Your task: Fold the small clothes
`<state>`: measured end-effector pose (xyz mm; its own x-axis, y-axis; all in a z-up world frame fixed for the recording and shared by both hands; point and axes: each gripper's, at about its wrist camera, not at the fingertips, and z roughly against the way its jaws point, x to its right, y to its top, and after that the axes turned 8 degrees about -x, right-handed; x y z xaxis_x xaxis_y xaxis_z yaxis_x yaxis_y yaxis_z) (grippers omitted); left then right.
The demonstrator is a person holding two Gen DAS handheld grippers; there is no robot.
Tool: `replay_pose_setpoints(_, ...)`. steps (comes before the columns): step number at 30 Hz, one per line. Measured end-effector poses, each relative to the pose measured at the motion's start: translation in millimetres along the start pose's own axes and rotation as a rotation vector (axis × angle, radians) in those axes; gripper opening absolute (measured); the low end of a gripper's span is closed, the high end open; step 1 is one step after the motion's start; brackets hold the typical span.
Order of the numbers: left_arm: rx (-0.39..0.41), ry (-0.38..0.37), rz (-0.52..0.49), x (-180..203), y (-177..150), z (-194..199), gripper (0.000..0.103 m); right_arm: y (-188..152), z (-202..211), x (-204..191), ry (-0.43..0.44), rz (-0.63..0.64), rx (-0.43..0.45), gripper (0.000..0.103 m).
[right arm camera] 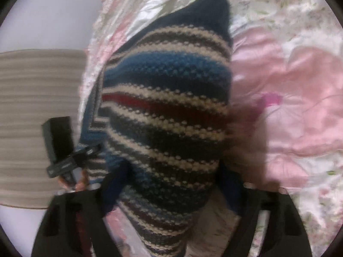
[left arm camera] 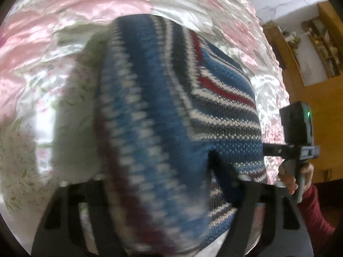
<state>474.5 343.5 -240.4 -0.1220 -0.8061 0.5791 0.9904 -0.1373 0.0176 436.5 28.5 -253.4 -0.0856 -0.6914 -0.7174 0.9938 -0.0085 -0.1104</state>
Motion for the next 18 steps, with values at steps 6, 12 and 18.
replay_pose_setpoints(6,0.073,-0.046,0.011,3.3,-14.0,7.6,0.033,-9.4,16.2,-12.5,-0.009,0.038,0.039,0.044)
replay_pose_setpoints(12,0.127,-0.092,-0.040,49.4,-31.7,12.4,0.030,-26.8,55.4,-33.1,-0.110,0.138,0.087,0.041)
replay_pose_setpoints(18,0.161,-0.137,-0.126,138.7,-50.0,-0.3,0.030,-58.2,124.0,-32.2,-0.192,0.217,0.135,0.041)
